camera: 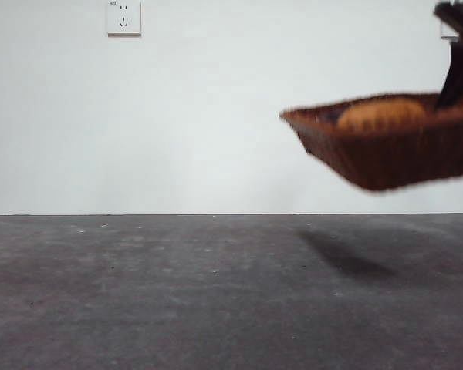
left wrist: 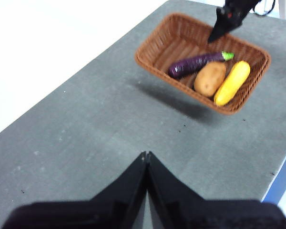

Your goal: Help me put the vegetables on the table into the basket

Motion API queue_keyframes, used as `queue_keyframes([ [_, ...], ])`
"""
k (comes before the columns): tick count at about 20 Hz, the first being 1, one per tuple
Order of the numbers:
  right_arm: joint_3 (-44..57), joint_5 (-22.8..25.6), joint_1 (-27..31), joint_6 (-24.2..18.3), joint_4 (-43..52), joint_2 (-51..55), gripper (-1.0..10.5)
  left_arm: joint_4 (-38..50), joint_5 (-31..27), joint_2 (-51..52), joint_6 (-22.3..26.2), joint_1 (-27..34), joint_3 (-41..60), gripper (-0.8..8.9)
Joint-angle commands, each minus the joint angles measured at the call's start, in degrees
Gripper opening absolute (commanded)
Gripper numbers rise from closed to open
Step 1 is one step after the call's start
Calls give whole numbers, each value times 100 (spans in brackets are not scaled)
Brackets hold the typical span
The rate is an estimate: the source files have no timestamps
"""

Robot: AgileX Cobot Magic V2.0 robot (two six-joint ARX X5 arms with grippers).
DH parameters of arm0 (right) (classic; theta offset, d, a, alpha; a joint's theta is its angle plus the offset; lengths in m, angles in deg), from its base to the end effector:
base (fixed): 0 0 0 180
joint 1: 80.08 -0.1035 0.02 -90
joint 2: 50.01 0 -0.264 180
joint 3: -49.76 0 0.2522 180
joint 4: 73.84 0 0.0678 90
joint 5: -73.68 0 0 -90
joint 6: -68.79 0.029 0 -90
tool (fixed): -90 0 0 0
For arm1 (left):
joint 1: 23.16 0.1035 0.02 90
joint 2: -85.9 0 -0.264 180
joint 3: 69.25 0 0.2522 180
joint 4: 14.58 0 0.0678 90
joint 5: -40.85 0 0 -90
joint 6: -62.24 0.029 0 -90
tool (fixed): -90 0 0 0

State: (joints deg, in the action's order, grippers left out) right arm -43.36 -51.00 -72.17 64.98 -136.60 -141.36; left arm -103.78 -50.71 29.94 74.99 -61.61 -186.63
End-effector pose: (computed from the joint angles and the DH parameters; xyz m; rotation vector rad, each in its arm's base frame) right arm 0.3219 -0.0281 0.2951 0.3300 0.9836 0.4540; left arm 0.0620 -0.0482 0.4986 0.3797 0.3925 -0.6821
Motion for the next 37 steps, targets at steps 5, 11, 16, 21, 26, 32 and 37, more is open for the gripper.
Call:
queue_keyframes([
  [5, 955, -17, 11, 208, 1071, -542, -12, 7, 7, -20, -81, 17, -11, -7],
  [11, 955, 319, 11, 208, 1292, -1198, -12, 7, 4, -31, -79, 17, -11, -7],
  [16, 955, 549, 11, 190, 1432, -1333, -12, 7, 4, -79, -74, 17, -11, -7],
  [21, 955, 927, 4, 190, 1429, -1351, 3, 7, 7, -197, -72, 17, -11, -7],
  [26, 955, 879, 2, 210, 1508, -1349, 338, 7, 4, -216, -74, 17, -11, -7],
  [32, 490, 813, 4, 205, 1147, -1217, 415, 7, 2, -216, -74, 17, -11, -7],
  [37, -553, 817, 4, 332, 328, -463, 409, 9, 2, -216, -79, 17, -11, -7],
])
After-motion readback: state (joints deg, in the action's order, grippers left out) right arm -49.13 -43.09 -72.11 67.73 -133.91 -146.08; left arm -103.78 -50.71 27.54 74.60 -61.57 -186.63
